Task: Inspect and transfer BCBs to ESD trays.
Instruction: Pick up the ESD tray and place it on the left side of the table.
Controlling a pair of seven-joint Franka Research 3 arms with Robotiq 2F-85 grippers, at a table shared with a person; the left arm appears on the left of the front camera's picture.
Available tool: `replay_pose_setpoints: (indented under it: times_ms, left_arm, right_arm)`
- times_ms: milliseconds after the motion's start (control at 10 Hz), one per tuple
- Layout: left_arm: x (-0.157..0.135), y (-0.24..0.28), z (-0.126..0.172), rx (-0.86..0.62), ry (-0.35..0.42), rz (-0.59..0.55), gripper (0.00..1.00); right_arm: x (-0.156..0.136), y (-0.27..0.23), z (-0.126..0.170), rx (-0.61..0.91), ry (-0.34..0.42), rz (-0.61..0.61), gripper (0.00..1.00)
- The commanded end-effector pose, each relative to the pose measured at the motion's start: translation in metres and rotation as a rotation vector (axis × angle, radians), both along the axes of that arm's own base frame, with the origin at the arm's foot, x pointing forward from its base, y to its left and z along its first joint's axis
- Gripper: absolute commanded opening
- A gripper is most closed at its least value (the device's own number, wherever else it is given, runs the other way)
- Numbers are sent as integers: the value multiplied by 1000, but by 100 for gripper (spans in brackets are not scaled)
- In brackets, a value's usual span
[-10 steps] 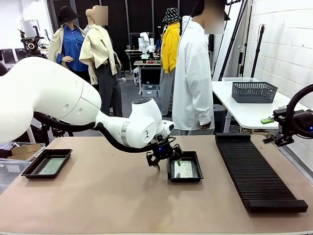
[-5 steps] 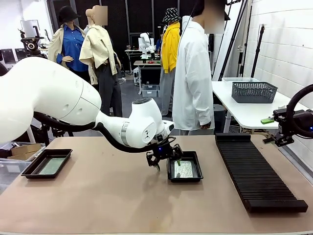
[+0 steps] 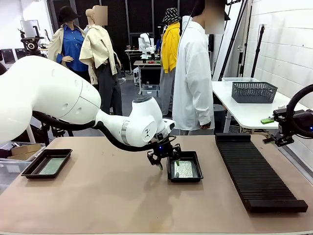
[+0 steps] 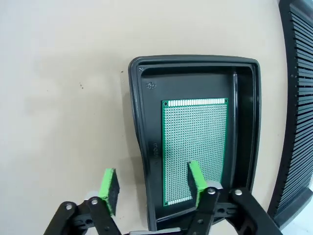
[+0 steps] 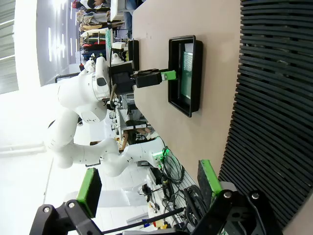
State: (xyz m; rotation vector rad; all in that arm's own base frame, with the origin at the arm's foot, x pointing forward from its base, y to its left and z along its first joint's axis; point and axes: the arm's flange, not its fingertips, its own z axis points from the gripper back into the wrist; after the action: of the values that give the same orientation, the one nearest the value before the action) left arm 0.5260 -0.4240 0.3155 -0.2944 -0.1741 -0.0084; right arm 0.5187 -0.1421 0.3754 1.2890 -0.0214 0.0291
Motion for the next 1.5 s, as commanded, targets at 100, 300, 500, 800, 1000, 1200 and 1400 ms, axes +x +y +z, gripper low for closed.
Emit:
replay_pose_setpoints:
  times_ms: [100,300,500,800,1000,1200,1400]
  left_arm:
    - [-4,3,3,24,-21,-24,19]
    - [-3,7,0,17,-12,-17,0]
    - [-3,11,-1,13,3,-24,0]
    - [-5,12,1,25,17,-27,0]
    - [0,4,-2,9,-1,-10,0]
    - [0,4,-2,9,-1,-10,0]
    - [0,3,-1,10,1,-11,0]
  right_arm:
    - [0,1,2,-3,8,-14,100]
    - [0,1,2,-3,8,-14,100]
    - [0,1,2,-3,8,-14,100]
    - [0,1,2,-3,8,-14,100]
    - [0,1,2,-3,8,-14,100]
    - [0,1,2,-3,8,-14,100]
    - [0,1,2,-3,8,-14,100]
